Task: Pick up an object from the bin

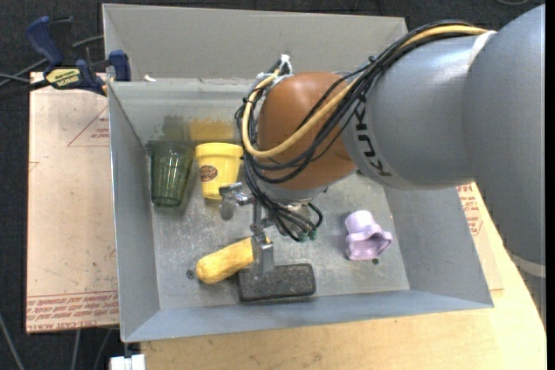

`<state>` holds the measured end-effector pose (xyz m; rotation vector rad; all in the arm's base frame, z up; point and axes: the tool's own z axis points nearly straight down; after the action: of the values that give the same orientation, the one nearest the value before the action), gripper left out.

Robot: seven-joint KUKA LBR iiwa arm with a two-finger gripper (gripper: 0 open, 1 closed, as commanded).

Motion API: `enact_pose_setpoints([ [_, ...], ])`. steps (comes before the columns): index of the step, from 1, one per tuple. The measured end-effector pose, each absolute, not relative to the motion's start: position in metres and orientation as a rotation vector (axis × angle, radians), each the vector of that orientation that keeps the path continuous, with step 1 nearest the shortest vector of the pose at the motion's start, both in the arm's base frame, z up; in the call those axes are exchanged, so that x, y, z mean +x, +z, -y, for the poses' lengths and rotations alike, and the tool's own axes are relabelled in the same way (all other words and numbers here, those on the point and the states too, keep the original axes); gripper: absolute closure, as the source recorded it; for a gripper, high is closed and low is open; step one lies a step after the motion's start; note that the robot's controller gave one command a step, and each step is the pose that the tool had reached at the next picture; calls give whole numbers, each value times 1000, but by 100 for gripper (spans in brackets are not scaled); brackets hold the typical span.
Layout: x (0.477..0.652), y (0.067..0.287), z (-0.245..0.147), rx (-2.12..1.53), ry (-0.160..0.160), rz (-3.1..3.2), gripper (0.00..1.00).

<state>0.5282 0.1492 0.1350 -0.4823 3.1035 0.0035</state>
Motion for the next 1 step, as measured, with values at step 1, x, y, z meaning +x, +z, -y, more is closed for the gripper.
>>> enact_pose_setpoints([
  [1, 526, 140, -150, -477, 5, -3102, 0],
])
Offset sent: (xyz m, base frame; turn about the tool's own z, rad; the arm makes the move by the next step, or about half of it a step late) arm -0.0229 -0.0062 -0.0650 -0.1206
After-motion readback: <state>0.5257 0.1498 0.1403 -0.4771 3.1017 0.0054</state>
